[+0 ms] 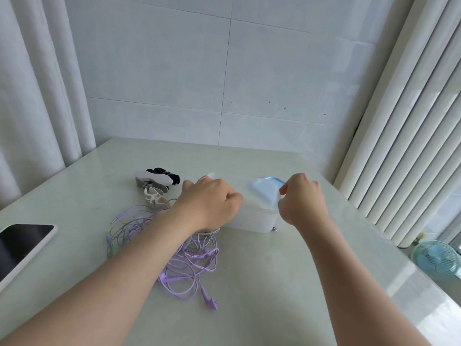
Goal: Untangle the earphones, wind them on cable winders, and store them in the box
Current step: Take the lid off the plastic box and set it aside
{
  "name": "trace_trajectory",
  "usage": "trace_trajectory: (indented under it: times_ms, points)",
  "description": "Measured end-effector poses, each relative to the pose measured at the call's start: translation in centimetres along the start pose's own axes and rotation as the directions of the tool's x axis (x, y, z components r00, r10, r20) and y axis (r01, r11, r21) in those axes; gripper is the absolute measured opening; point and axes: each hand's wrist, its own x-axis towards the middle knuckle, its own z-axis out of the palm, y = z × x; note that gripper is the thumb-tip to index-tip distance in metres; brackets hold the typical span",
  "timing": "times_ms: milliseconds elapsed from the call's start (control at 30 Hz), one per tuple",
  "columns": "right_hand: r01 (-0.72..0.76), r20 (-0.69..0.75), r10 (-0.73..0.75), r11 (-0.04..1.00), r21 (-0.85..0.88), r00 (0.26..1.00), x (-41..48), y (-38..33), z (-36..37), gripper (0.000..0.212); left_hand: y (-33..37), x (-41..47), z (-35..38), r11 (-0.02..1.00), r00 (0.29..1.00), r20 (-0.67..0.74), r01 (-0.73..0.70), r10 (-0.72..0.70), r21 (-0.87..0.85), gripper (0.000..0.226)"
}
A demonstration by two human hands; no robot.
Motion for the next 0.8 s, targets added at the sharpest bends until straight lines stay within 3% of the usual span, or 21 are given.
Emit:
trace_trajectory:
  times_ms: [100,267,433,567,667,800]
  points:
    - [0.033,0.085,-0.03,0.999,-0.032,0.996,0.1,0.0,-0.4,0.011,-0.1,-0.1,0.2,0.999,1.0,-0.02,-0.021,0.022,0.047,0.055]
    - [-0.025,0.296,0.039,0.998,-0.052,0.954,-0.5,0.3,0.3,0.009,0.0,-0.3,0.5,0.995,0.993,-0.117,0.023,-0.012,0.093,0.043]
    - [-0.031,0.302,0.043,0.998,-0.046,0.952,-0.2,0.5,0.7,0.011,-0.4,-0.2,0.5,0.973,0.99,-0.132,0.083,-0.055,0.216,0.045]
    - [-0.014,0.3,0.04,0.996,-0.09,0.953,-0.4,0.2,0.7,0.021,-0.6,-0.2,0.1,0.992,0.983,-0.17,0.091,-0.076,0.082,0.046]
    - [-0.017,0.292,0.044,0.995,-0.095,0.956,-0.2,0.3,0.7,0.015,-0.2,-0.5,-0.2,0.993,0.981,-0.171,0.1,-0.089,0.057,0.043]
    - [-0.019,0.374,0.066,0.992,-0.128,0.925,-0.6,0.3,0.6,0.019,-0.2,-0.6,-0.4,0.992,0.981,-0.148,0.124,-0.123,0.0,0.035]
